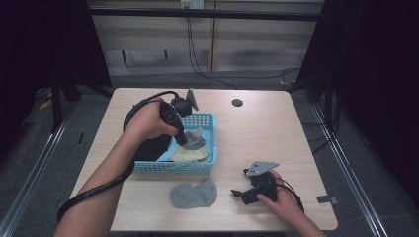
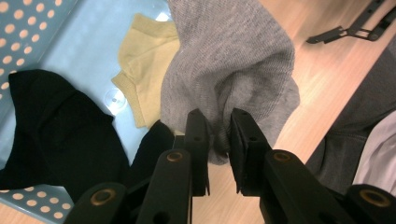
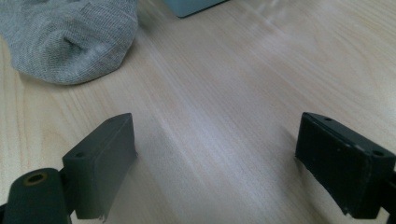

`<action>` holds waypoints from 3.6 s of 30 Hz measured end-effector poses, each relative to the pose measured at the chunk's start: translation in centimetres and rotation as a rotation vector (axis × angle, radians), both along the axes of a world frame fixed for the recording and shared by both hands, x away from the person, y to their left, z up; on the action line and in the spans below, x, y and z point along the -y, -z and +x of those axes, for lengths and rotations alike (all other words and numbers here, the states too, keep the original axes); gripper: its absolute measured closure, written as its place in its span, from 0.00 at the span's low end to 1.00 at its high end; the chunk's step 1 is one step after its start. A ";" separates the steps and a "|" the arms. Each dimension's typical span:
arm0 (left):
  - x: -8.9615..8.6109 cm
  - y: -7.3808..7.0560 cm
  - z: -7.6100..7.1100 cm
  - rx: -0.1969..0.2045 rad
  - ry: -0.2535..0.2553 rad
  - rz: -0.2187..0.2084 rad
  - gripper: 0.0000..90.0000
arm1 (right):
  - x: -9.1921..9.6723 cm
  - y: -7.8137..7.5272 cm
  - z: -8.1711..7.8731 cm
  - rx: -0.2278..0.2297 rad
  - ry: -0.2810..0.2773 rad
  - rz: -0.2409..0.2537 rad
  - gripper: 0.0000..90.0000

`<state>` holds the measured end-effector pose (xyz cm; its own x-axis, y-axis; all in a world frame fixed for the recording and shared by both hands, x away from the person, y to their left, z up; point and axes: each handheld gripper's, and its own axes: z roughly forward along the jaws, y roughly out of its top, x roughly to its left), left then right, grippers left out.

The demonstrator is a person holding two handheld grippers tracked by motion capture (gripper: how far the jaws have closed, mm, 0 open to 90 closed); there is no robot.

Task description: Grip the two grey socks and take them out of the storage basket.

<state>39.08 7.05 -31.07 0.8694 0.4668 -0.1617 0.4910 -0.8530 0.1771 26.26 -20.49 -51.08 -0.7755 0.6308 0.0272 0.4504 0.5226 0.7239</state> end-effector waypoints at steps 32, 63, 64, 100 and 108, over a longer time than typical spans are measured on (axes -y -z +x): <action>4.5 -1.7 -6.3 -0.015 0.244 -0.025 0.87 | 0.0 0.0 0.0 0.002 0.000 0.000 0.13; 6.9 4.6 -8.5 -0.094 0.330 0.003 0.86 | 0.0 0.0 0.0 0.001 0.001 0.000 0.13; 6.9 4.6 -8.5 -0.094 0.330 0.003 0.86 | 0.0 0.0 0.0 0.001 0.001 0.000 0.13; 4.2 9.2 -7.4 -0.093 0.214 0.076 0.78 | 0.0 0.0 0.0 -0.004 0.002 0.001 0.13; 3.6 9.5 -7.3 -0.085 0.192 0.071 0.60 | 0.0 0.0 0.0 0.001 0.002 0.001 0.13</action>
